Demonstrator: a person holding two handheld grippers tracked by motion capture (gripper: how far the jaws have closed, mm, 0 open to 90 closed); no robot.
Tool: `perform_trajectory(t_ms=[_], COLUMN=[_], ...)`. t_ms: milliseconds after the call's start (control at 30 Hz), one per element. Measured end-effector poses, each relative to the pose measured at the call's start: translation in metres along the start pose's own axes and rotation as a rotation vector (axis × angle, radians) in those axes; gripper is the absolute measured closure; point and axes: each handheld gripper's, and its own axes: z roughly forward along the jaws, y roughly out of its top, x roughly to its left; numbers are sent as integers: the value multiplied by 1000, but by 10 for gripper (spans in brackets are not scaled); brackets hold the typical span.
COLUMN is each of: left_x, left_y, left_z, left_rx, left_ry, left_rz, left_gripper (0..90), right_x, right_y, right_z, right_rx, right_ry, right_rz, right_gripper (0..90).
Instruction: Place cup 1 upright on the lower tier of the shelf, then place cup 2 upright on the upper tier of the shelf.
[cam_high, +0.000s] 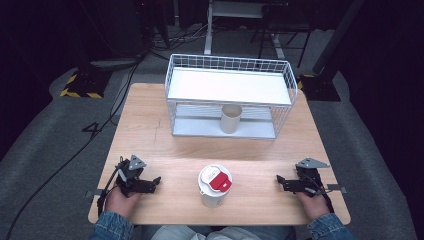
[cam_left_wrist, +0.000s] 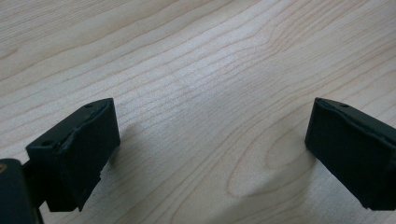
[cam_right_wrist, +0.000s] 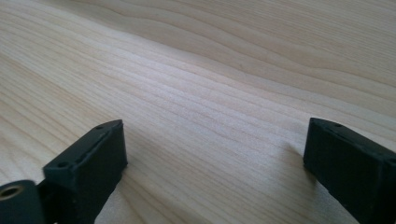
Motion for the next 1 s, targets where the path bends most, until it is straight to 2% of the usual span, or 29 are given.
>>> perform_trajectory(t_ms=[100, 233, 367, 567, 667, 733, 833, 867, 900, 1000], left_x=[-2, -2, 0, 1, 1, 1, -3, -3, -6, -15], left_y=[-1, -1, -1, -1, -1, -1, 1, 1, 3, 6], left_z=[0, -1, -2, -3, -6, -9, -19, -19, -24, -32], left_rx=[-3, -1, 9, 17, 13, 0, -88, -88, -135, -187], left_ry=[6, 9, -11, -24, -30, -52, -62, -62, -85, -96], left_rz=[-8, -3, 23, 31, 9, -3, -12, -12, -15, 8], left_gripper=[36, 36, 36, 38, 69, 72, 55, 50, 49, 34], right_x=[0, 0, 0, 0, 0, 0, 0, 0, 0, 0], right_y=[1, 1, 2, 2, 2, 2, 2, 2, 2, 2], right_z=[2, 3, 3, 3, 3, 3, 4, 4, 4, 4], right_rx=[14, 18, 17, 16, 16, 18, 18, 18, 18, 17], right_ry=[-1, -13, -19, -19, -18, -15, -11, -11, -11, -12], right_rz=[2, 9, 13, 12, 11, 11, 12, 12, 12, 11], right_gripper=[6, 2, 2, 3, 2, 2, 1, 1, 2, 3])
